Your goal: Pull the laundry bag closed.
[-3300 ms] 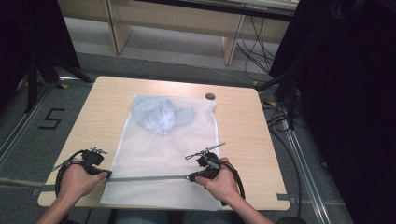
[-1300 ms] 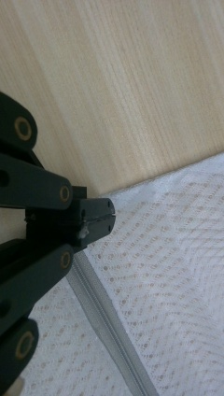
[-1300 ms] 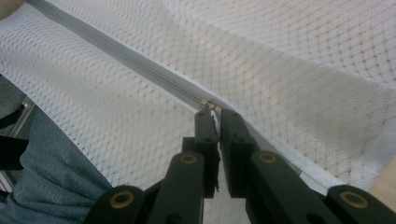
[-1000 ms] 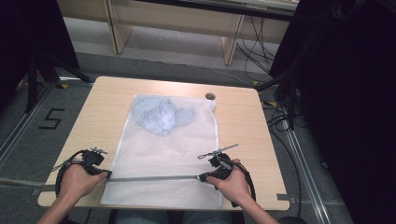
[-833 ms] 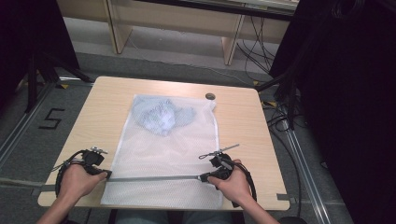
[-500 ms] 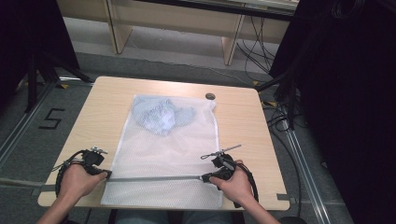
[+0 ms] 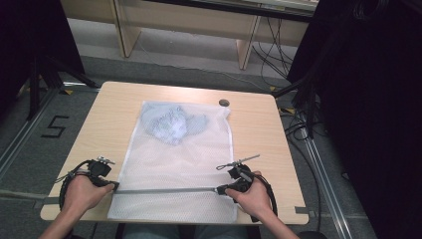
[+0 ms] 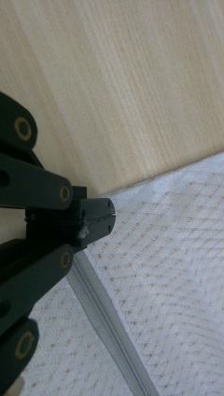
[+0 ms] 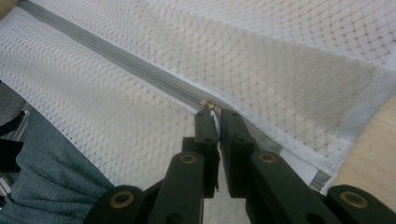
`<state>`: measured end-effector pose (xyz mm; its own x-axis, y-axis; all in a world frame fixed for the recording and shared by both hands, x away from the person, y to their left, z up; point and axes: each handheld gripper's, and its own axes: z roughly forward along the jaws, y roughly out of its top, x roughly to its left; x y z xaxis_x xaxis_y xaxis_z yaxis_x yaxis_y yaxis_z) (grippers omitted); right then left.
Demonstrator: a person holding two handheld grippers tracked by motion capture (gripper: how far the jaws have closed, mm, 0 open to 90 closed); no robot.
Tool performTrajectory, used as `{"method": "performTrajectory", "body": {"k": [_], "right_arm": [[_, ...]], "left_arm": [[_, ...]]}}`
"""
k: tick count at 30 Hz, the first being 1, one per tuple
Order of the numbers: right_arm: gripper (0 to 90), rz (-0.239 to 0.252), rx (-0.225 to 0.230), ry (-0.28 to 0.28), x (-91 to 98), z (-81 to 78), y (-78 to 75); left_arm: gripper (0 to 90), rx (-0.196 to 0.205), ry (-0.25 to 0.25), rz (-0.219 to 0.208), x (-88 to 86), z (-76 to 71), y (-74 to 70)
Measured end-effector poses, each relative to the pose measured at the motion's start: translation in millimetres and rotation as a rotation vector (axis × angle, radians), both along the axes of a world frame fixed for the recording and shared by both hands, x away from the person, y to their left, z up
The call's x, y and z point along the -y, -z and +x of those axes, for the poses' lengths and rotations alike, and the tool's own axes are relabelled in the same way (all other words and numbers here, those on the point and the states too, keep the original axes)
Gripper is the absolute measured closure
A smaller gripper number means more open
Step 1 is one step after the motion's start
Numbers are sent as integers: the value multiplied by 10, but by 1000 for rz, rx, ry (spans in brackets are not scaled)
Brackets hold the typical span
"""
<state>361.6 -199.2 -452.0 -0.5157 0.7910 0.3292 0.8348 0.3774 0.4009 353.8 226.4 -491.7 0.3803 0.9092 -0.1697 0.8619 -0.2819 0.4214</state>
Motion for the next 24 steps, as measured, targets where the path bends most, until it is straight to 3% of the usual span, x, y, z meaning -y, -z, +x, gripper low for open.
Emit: {"method": "performTrajectory", "body": {"k": [12, 17, 18, 21, 24], "right_arm": [[868, 2, 5, 12, 96, 5, 3], [868, 15, -14, 26, 116, -4, -1], [868, 2, 3, 20, 138, 5, 7], [868, 10, -27, 48, 156, -9, 8], [868, 1, 0, 31, 205, 8, 25]], "left_arm": [[899, 0, 0, 5, 3, -1, -1], [899, 1, 1, 3, 2, 0, 0], [899, 0, 0, 0, 1, 0, 1], [899, 0, 1, 0, 1, 1, 0], [899, 2, 2, 1, 1, 1, 1]]}}
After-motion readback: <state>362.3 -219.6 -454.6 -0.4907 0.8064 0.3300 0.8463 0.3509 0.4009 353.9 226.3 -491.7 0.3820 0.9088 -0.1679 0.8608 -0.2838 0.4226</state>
